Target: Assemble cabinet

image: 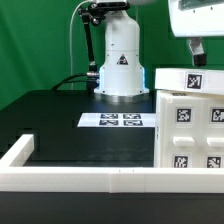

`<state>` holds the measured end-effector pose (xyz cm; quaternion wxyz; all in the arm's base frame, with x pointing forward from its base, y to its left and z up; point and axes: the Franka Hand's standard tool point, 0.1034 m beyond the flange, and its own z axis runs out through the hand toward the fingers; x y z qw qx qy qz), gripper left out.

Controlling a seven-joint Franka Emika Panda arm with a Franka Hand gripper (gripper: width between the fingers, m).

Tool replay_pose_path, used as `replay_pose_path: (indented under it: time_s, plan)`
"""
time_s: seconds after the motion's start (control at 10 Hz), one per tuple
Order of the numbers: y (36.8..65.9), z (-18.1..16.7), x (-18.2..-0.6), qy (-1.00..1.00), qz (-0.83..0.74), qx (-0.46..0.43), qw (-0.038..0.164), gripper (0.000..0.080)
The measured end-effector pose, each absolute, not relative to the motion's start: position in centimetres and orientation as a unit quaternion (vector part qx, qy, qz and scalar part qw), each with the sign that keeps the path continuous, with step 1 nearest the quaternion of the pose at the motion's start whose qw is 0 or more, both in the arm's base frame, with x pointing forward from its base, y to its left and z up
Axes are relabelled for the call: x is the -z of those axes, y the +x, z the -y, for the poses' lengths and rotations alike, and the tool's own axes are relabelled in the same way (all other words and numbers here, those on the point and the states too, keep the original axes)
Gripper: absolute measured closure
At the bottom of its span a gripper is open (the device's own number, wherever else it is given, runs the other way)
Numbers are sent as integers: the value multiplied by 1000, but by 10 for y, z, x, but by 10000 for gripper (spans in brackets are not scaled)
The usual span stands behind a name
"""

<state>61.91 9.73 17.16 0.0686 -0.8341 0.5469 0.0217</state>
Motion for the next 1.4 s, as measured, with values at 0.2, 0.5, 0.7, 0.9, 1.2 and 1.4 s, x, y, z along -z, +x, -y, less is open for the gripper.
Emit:
replay_pose_path:
  time_s: [0.2,0.5,0.7,0.9,1.2,1.4]
  plan:
    - [619,-97,-172,-892,-447,-13,70,2]
    - [622,-96,-175,-955,-290,2,69,2]
    - [623,-94,-176,-977,-202,10,61,2]
    - [623,-93,-176,-989,-132,15,59,2]
    - [623,-90,-175,-997,71,23,35,2]
    - [622,-90,-175,-989,141,25,32,2]
